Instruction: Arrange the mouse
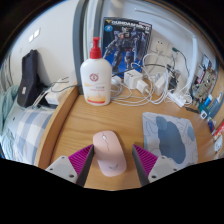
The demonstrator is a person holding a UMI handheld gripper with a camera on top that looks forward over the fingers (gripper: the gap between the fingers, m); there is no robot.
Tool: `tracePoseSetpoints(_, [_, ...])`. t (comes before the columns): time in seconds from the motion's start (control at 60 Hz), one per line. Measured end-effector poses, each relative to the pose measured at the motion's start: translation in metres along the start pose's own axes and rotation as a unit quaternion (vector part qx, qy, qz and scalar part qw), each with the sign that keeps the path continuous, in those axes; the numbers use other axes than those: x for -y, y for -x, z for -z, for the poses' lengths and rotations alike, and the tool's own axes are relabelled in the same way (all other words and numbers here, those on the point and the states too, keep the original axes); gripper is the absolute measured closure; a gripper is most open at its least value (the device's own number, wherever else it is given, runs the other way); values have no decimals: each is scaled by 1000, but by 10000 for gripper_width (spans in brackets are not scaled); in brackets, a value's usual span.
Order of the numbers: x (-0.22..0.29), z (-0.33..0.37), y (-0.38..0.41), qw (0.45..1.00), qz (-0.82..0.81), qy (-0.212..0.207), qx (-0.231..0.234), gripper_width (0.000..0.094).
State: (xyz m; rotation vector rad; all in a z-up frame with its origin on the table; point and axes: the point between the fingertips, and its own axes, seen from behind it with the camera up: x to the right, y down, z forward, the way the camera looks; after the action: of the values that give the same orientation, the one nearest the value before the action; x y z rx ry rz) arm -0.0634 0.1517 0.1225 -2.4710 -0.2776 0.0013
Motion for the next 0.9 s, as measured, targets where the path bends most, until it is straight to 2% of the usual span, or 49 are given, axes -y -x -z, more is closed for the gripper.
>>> tracePoseSetpoints(0.083, [31,-19,-17,1000,-24,6,-16,233])
tracePoseSetpoints(0.1, [13,-13,-11,999,-28,6,-17,248])
tracePoseSetpoints(0.217, [32,-36,-30,997,-65,16,-25,360])
tracePoseSetpoints(0.233, [49,-43,-28,997,-69,20,-27,380])
tracePoseSetpoints(0.3, [40,-42,-37,995,-92,22,-19,459])
tracePoseSetpoints(0.467, [36,-40,-43,995,-95,13,-23,523])
tracePoseSetpoints(0.583, [26,-35,-41,995,-100,9,-23,647])
tracePoseSetpoints(0.6, [18,-23,-22,995,-96,6,-22,654])
tracePoseSetpoints(0.85, [20,-21,-18,997,-72,10,1,660])
tracePoseSetpoints(0.9, [29,-10,-16,998,-64,0,13,659])
